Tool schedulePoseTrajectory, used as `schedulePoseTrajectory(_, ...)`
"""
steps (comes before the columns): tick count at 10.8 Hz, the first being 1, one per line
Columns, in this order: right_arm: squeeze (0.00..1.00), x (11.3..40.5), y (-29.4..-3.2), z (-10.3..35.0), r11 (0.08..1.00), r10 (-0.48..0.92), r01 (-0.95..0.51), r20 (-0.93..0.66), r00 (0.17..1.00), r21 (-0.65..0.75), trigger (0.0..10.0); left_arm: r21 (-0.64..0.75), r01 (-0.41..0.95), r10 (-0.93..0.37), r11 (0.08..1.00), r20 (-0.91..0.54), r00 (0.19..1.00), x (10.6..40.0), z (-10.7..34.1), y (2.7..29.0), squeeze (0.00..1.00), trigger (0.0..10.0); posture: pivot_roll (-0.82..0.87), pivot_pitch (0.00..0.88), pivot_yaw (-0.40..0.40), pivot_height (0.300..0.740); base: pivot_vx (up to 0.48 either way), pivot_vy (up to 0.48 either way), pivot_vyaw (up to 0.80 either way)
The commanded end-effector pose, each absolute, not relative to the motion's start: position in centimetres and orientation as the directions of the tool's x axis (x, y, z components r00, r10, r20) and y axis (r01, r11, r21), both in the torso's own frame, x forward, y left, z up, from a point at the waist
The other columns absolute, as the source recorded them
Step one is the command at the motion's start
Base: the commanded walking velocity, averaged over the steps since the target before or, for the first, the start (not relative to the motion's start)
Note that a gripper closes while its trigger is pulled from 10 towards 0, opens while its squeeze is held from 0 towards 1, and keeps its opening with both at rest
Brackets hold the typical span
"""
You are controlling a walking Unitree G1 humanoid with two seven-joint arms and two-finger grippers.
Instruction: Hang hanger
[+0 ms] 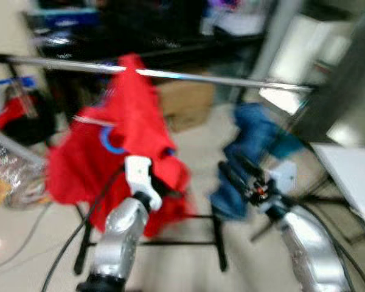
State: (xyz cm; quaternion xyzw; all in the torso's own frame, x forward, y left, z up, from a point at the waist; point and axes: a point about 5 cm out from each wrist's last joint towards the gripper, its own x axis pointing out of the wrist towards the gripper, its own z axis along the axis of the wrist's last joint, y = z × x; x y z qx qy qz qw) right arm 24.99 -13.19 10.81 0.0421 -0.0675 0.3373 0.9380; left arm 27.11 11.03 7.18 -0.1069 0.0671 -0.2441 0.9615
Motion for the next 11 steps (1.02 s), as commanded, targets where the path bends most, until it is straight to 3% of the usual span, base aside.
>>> schedulePoseTrajectory(1,0.00,25.0,-14.4,10.9,0.793,0.601,-0.609,0.147,0.785,0.011,10.0,-0.178,0.534,-0.548,0.827,-0.044,0.835,27.0,7.9,9.5,0.00,10.0,0.05,0.000,-0.074,0.740,0.000,0.000,0.00)
schedulePoseTrajectory(4,0.00,25.0,-14.6,10.9,0.796,0.599,-0.605,0.145,0.788,0.004,10.0,0.024,0.568,-0.567,0.823,-0.032,0.823,26.3,7.4,10.0,0.00,10.0,0.05,0.000,-0.074,0.740,0.000,0.000,0.00)
schedulePoseTrajectory(6,0.00,25.0,-14.7,10.9,0.797,0.599,-0.605,0.142,0.788,-0.005,10.0,0.232,0.581,-0.591,0.780,-0.034,0.806,25.0,6.4,10.2,0.00,10.0,0.05,0.000,-0.077,0.740,0.000,0.000,0.00)
schedulePoseTrajectory(9,0.00,25.1,-14.8,10.9,0.796,0.601,-0.605,0.140,0.787,-0.012,10.0,0.231,0.600,-0.598,0.766,-0.087,0.797,24.0,4.5,10.7,0.00,10.0,0.06,0.000,-0.082,0.740,0.000,0.000,0.00)
schedulePoseTrajectory(11,0.00,25.1,-14.7,10.9,0.795,0.602,-0.606,0.140,0.786,-0.017,10.0,0.150,0.548,-0.536,0.823,-0.113,0.837,23.6,3.3,11.7,0.00,10.0,0.06,0.000,-0.083,0.740,0.000,0.000,0.00)
